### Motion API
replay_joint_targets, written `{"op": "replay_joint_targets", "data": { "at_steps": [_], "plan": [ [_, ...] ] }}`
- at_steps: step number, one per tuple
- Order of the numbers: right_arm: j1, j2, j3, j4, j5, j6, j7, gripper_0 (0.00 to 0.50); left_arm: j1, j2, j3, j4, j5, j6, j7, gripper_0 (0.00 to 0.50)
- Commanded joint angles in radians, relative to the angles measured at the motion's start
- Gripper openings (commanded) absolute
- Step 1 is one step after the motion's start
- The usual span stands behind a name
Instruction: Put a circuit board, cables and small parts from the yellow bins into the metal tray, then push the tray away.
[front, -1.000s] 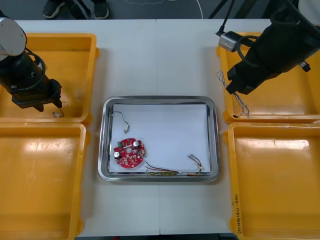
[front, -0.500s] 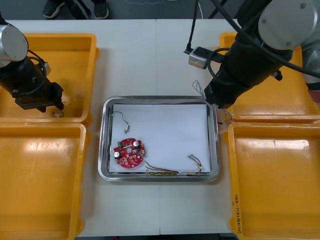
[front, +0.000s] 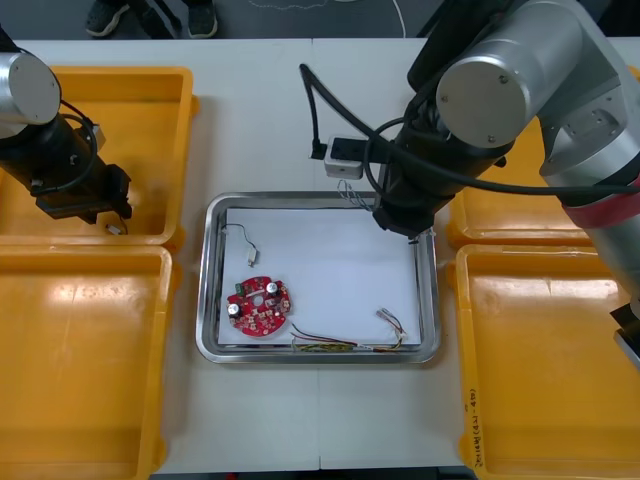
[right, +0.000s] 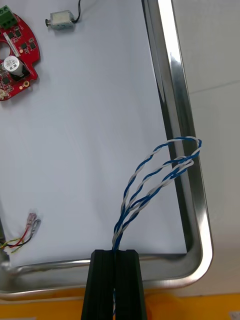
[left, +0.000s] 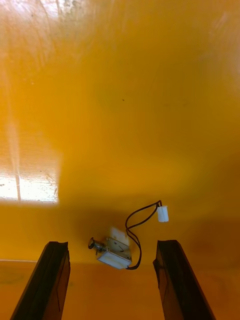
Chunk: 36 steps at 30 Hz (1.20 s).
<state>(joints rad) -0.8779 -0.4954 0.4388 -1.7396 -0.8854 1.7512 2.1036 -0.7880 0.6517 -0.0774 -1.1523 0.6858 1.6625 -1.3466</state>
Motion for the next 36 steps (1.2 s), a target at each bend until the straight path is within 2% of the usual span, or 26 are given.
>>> {"op": "replay_joint_targets", "data": {
  "at_steps": [1, 9, 17, 25, 32, 33, 34, 35, 36],
  "plan": [
    [-0.047, 0.017, 0.097, -0.031, 0.033, -0.058, 0.018, 0.0, -0.005, -0.021, -0.009, -0.004, -0.019, -0.013, -0.036, 0.5],
    [-0.047, 0.017, 0.207, -0.029, 0.094, -0.085, -0.011, 0.0, 0.013, -0.035, -0.009, -0.004, -0.032, -0.033, -0.036, 0.5],
    [-0.047, 0.043, 0.248, 0.029, 0.091, -0.113, -0.007, 0.0, 0.03, -0.043, -0.01, -0.006, -0.04, -0.041, -0.034, 0.5],
    [-0.049, 0.058, 0.311, 0.086, 0.141, -0.18, -0.007, 0.0, 0.047, -0.043, -0.009, -0.006, -0.042, -0.047, -0.034, 0.5],
    [-0.049, 0.072, 0.328, 0.124, 0.155, -0.202, 0.003, 0.0, 0.062, -0.041, -0.009, -0.006, -0.048, -0.056, -0.032, 0.5],
    [-0.047, 0.072, 0.333, 0.124, 0.157, -0.205, 0.003, 0.0, 0.062, -0.043, -0.009, -0.006, -0.048, -0.055, -0.032, 0.48],
    [-0.047, 0.072, 0.344, 0.124, 0.16, -0.213, 0.001, 0.0, 0.062, -0.043, -0.009, -0.006, -0.048, -0.055, -0.032, 0.423],
    [-0.047, 0.07, 0.348, 0.124, 0.161, -0.216, -0.001, 0.0, 0.064, -0.043, -0.009, -0.006, -0.049, -0.056, -0.032, 0.388],
    [-0.047, 0.069, 0.356, 0.124, 0.166, -0.226, 0.003, 0.0, 0.064, -0.043, -0.009, -0.006, -0.049, -0.055, -0.031, 0.277]
  ]
}}
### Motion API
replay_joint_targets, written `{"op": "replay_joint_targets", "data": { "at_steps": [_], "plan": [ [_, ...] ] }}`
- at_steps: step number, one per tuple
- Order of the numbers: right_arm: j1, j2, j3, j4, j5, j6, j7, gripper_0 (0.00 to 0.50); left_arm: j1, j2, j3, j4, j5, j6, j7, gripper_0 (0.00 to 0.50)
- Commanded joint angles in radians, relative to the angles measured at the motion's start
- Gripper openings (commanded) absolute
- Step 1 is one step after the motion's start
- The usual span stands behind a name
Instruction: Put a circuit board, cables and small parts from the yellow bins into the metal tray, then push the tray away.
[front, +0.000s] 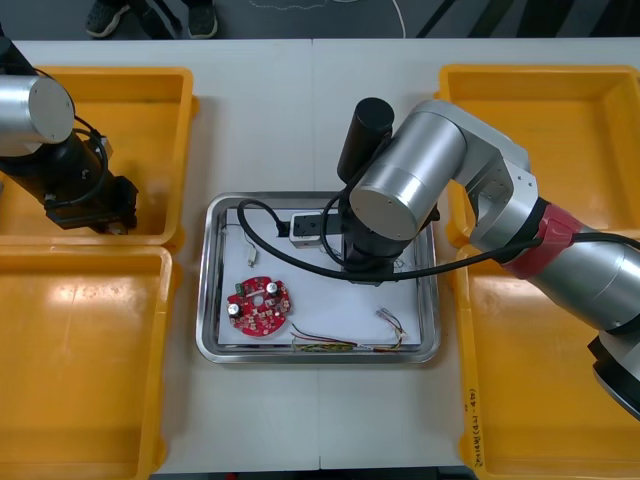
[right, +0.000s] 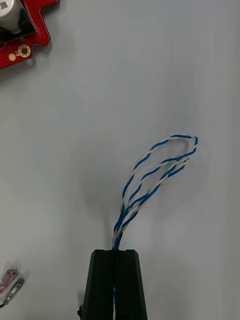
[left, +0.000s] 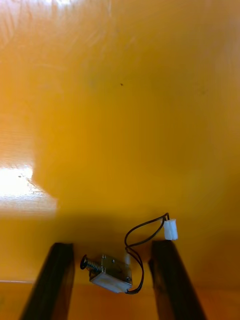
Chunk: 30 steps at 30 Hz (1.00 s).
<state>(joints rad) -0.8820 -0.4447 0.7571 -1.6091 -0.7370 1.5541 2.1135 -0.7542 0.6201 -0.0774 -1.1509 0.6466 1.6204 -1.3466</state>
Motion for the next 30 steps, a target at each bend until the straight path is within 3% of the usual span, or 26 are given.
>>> {"op": "replay_joint_targets", "data": {
  "at_steps": [1, 2, 5, 13, 14, 16, 17, 19, 30],
  "plan": [
    [-0.045, 0.017, 0.047, -0.006, 0.021, -0.035, -0.012, 0.0, 0.033, -0.011, -0.009, -0.007, -0.01, -0.014, -0.031, 0.152],
    [-0.045, 0.017, 0.05, -0.006, 0.022, -0.043, -0.009, 0.0, 0.035, -0.011, -0.009, -0.007, -0.012, -0.014, -0.031, 0.078],
    [-0.043, 0.017, 0.051, -0.006, 0.021, -0.046, -0.012, 0.0, 0.036, -0.011, -0.009, -0.007, -0.012, -0.014, -0.031, 0.013],
    [-0.045, 0.012, 0.071, -0.002, 0.018, -0.066, -0.017, 0.0, 0.036, -0.011, -0.009, -0.016, -0.015, -0.014, -0.026, 0.0],
    [-0.045, 0.012, 0.071, -0.002, 0.018, -0.066, -0.017, 0.05, 0.036, -0.011, -0.009, -0.027, -0.016, -0.014, -0.023, 0.0],
    [-0.045, 0.011, 0.071, -0.002, 0.019, -0.075, -0.017, 0.257, 0.036, -0.011, -0.002, -0.044, -0.019, -0.014, -0.016, 0.0],
    [-0.045, 0.009, 0.071, -0.002, 0.019, -0.078, -0.017, 0.306, 0.036, -0.011, 0.001, -0.049, -0.021, -0.014, -0.014, 0.0],
    [-0.045, 0.006, 0.071, -0.002, 0.021, -0.104, -0.012, 0.482, 0.036, -0.01, 0.007, -0.081, -0.028, -0.014, -0.008, 0.0],
    [-0.046, 0.0, 0.019, -0.003, 0.002, -0.095, -0.02, 0.5, 0.038, -0.01, 0.103, -0.224, -0.062, -0.008, 0.014, 0.0]
  ]
}}
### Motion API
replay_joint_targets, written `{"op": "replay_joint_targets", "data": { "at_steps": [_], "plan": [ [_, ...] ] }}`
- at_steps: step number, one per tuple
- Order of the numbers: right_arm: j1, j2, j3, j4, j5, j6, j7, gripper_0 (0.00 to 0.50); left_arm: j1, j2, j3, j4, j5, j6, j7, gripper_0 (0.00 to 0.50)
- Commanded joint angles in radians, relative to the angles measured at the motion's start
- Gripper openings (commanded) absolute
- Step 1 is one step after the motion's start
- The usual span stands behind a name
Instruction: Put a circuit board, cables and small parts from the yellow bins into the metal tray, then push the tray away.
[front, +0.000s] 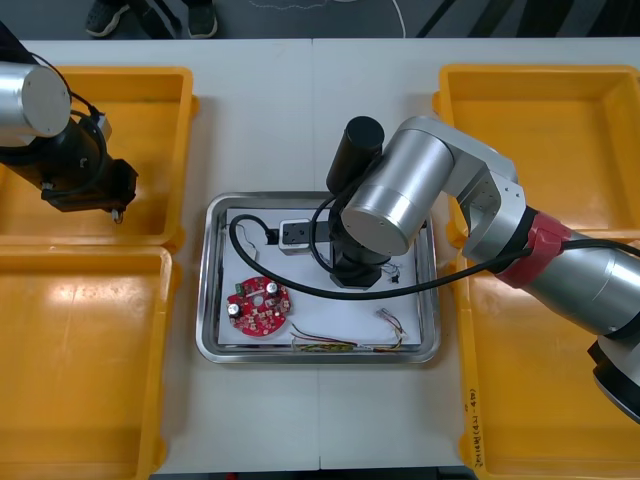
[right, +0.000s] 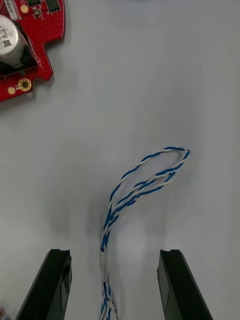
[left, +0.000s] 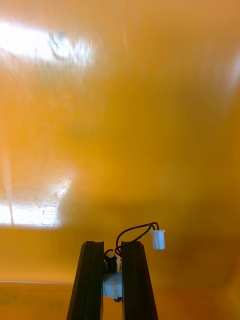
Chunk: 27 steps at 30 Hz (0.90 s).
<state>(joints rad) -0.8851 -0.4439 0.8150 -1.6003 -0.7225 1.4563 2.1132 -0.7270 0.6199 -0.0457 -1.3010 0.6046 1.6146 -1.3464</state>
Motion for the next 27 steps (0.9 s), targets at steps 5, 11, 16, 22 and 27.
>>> {"op": "replay_joint_targets", "data": {
  "at_steps": [5, 11, 16, 22, 27],
  "plan": [
    [-0.049, -0.01, -0.099, -0.012, -0.055, 0.047, -0.024, 0.5, 0.012, -0.009, 0.13, -0.133, -0.028, 0.01, 0.023, 0.0],
    [-0.068, -0.022, -0.181, -0.023, -0.074, 0.142, -0.033, 0.5, 0.029, -0.009, 0.198, -0.207, -0.031, 0.019, 0.038, 0.0],
    [-0.068, -0.045, -0.284, -0.026, -0.123, 0.21, -0.045, 0.5, 0.034, -0.009, 0.23, -0.259, -0.035, 0.019, 0.059, 0.0],
    [-0.068, -0.052, -0.401, -0.03, -0.136, 0.303, -0.059, 0.5, 0.037, -0.009, 0.24, -0.31, -0.039, 0.025, 0.092, 0.0],
    [-0.066, -0.07, -0.462, -0.044, -0.155, 0.361, -0.091, 0.5, 0.035, -0.009, 0.239, -0.368, -0.04, 0.087, 0.116, 0.0]
  ]
}}
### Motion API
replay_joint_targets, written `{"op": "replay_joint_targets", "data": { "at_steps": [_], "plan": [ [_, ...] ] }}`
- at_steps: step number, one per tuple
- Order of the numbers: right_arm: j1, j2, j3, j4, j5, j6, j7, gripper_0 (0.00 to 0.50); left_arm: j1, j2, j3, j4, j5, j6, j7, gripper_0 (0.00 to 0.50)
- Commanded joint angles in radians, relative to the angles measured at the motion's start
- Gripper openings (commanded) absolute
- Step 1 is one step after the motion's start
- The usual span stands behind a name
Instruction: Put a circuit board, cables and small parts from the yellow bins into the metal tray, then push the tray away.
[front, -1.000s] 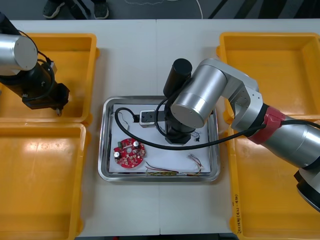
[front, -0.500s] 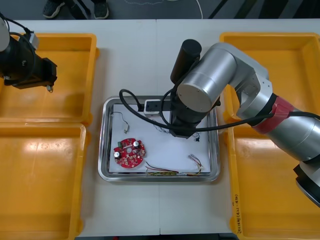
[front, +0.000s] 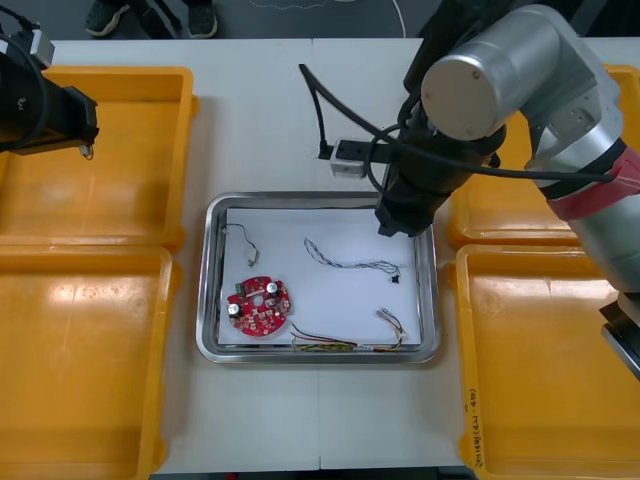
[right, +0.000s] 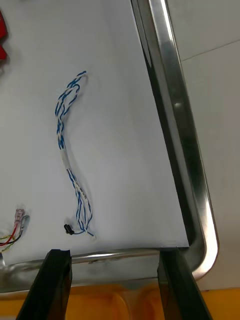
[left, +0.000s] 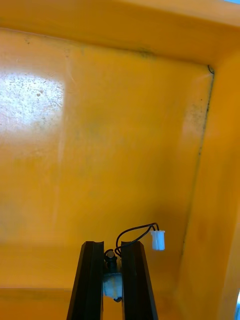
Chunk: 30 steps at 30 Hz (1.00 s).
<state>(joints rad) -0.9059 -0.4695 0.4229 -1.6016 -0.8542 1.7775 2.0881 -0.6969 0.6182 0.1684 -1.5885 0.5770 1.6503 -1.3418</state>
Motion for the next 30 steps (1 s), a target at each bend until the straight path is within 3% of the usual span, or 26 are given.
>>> {"op": "replay_joint_targets", "data": {
  "at_steps": [1, 8, 14, 22, 30],
  "plan": [
    [-0.047, -0.049, -0.085, -0.049, -0.032, 0.056, -0.085, 0.5, 0.005, -0.008, 0.022, -0.097, -0.013, 0.072, 0.118, 0.0],
    [-0.037, -0.081, -0.131, -0.124, -0.074, 0.142, -0.198, 0.5, 0.004, -0.009, -0.035, -0.202, -0.013, 0.177, 0.234, 0.0],
    [0.018, -0.126, -0.154, -0.242, -0.085, 0.142, -0.329, 0.5, -0.029, -0.009, -0.116, -0.255, -0.013, 0.27, 0.349, 0.0],
    [0.148, -0.199, -0.237, -0.39, -0.102, 0.142, -0.465, 0.5, -0.115, -0.009, -0.245, -0.252, -0.002, 0.27, 0.487, 0.0],
    [0.275, -0.276, -0.329, -0.469, -0.121, 0.142, -0.536, 0.5, -0.19, -0.081, -0.296, -0.182, -0.002, 0.27, 0.53, 0.0]
  ]
}}
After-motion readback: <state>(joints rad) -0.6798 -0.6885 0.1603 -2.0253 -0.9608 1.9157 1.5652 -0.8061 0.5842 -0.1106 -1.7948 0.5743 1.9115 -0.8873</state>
